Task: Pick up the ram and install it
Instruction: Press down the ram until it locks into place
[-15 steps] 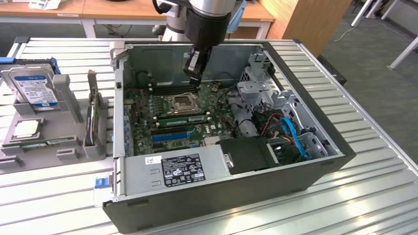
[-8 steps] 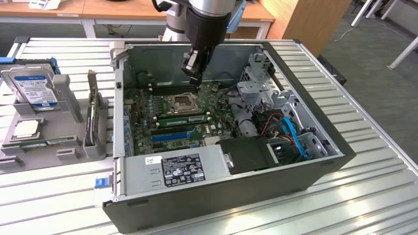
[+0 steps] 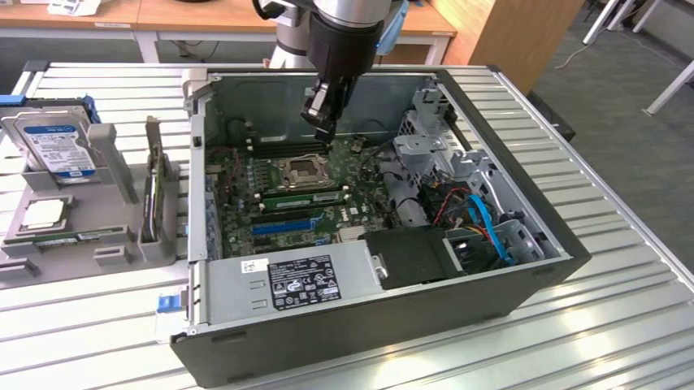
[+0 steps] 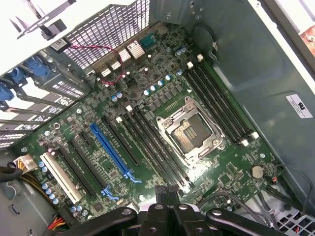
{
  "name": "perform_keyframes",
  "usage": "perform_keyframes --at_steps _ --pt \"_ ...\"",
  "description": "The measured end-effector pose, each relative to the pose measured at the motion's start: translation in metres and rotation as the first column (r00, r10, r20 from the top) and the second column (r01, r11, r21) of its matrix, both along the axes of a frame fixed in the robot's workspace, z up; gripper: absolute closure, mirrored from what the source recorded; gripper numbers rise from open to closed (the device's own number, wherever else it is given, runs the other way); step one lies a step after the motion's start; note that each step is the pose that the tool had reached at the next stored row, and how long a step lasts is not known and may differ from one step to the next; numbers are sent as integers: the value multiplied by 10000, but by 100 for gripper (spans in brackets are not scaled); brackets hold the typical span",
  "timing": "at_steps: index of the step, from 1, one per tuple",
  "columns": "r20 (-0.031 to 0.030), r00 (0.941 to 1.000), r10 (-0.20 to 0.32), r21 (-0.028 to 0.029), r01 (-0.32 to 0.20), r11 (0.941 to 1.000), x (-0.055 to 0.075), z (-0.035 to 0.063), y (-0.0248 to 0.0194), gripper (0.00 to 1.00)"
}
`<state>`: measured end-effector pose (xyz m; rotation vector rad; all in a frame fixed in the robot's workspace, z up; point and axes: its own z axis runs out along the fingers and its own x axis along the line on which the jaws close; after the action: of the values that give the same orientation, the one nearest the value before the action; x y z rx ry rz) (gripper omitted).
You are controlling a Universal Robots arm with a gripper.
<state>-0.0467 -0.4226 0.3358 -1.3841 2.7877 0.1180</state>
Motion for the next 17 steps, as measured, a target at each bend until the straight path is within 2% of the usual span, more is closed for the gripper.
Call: perform_keyframes --at_steps 7,17 --pt "0 9999 -104 1 104 9999 0 0 0 90" --pt "0 9957 -927 0 927 9957 -1 0 0 90"
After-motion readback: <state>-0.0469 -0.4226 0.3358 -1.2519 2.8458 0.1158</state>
